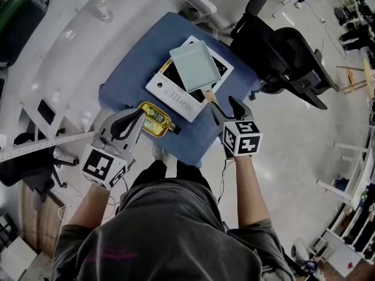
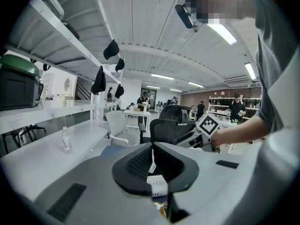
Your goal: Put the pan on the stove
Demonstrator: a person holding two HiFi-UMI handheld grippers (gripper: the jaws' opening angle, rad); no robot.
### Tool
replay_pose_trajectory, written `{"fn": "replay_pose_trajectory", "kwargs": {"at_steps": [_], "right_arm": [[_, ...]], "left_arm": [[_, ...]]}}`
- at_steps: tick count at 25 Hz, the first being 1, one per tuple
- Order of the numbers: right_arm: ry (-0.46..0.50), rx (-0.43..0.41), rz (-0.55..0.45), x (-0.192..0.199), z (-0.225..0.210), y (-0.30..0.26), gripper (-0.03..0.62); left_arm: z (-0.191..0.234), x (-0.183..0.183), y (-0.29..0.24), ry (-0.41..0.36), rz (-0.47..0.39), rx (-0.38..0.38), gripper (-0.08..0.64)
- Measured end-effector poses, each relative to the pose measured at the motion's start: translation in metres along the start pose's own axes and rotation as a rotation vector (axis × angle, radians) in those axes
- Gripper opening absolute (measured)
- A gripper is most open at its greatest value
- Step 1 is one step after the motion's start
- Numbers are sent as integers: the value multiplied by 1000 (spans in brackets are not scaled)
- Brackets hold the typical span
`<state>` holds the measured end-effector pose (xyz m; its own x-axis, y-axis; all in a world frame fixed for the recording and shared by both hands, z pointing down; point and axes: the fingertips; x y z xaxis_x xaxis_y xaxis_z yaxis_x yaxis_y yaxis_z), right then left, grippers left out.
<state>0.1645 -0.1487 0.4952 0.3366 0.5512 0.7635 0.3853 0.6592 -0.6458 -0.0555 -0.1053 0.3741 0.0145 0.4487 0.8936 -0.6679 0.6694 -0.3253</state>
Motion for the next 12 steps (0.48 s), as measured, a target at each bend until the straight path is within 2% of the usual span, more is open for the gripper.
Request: {"fn": "replay_pose_trajectory", "kwargs": {"at_steps": [5, 12], "right_arm": [[-52, -34, -152, -33, 14, 37, 264], [-46, -55, -234, -50, 35, 69, 256]], "left_arm": [[-16, -7, 2, -27, -7, 34, 11], [-31, -16, 4, -44, -29, 70, 11]]}}
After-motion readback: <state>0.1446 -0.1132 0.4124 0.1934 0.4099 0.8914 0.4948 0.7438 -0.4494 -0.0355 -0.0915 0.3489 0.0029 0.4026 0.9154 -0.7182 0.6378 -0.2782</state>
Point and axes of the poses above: the fingertips, and each gripper's own axes: y backward along the fingers, z to its left, x out of its underside, and after that the axes turned 12 degrees about y, right-handed
